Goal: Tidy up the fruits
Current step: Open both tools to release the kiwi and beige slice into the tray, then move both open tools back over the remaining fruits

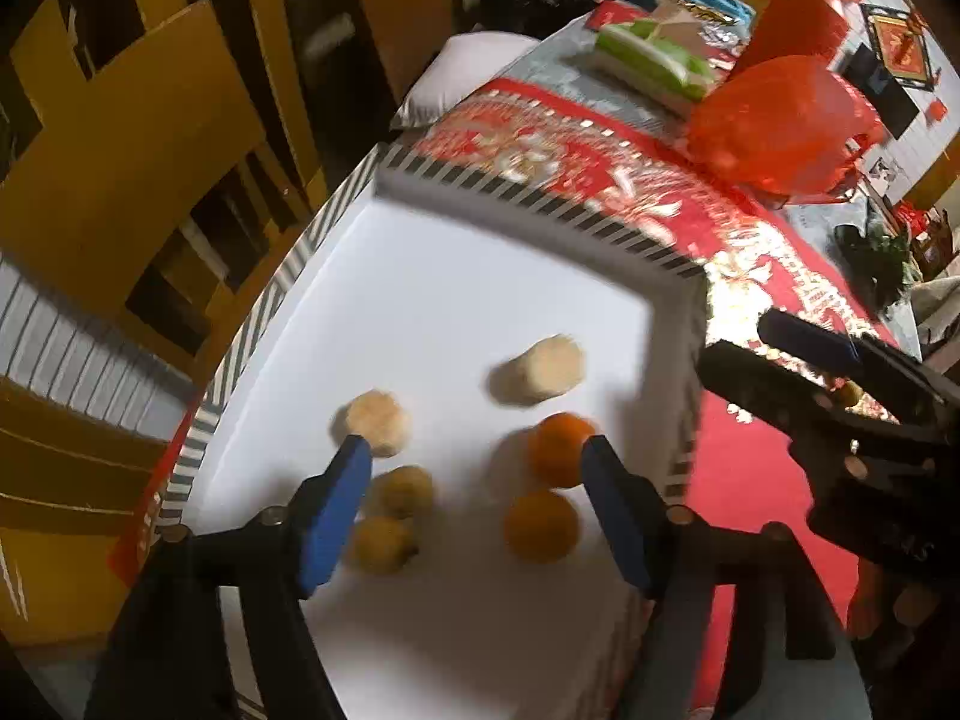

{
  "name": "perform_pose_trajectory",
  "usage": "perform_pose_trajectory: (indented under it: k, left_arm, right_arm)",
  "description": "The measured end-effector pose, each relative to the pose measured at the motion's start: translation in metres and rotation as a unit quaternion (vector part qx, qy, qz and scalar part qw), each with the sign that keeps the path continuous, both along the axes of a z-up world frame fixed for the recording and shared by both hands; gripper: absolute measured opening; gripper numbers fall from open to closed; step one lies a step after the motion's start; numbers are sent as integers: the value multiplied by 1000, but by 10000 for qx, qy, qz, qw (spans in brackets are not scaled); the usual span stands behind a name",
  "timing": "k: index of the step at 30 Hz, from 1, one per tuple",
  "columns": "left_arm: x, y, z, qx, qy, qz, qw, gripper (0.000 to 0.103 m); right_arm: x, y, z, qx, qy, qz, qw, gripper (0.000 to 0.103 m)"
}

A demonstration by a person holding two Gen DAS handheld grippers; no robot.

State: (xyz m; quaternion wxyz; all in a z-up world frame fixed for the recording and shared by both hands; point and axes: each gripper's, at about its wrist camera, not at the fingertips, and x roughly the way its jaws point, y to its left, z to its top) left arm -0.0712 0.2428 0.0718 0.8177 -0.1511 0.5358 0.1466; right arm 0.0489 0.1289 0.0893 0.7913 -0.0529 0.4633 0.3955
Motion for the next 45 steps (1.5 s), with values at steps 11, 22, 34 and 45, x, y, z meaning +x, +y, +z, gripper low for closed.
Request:
perform_pose_trajectory:
  k: [11, 22, 34, 45]
  left_arm:
    - [35, -80, 24, 22, -189, -570, 9982, 78]
    - [80, -176, 17, -139, -112, -1273, 9917, 78]
    - [158, -230, -21, -61, 2, -2035, 9790, 78]
    - [196, -219, -41, 180, 174, -1826, 9829, 79]
  right_arm:
    - [4, -114, 2, 10, 149, -886, 9960, 73]
    - [2, -246, -11, -210, 328, -1837, 9822, 73]
    - [-3, -310, -23, -215, 545, -2294, 9716, 73]
    - [5, -303, -33, -233, 719, -2268, 9710, 73]
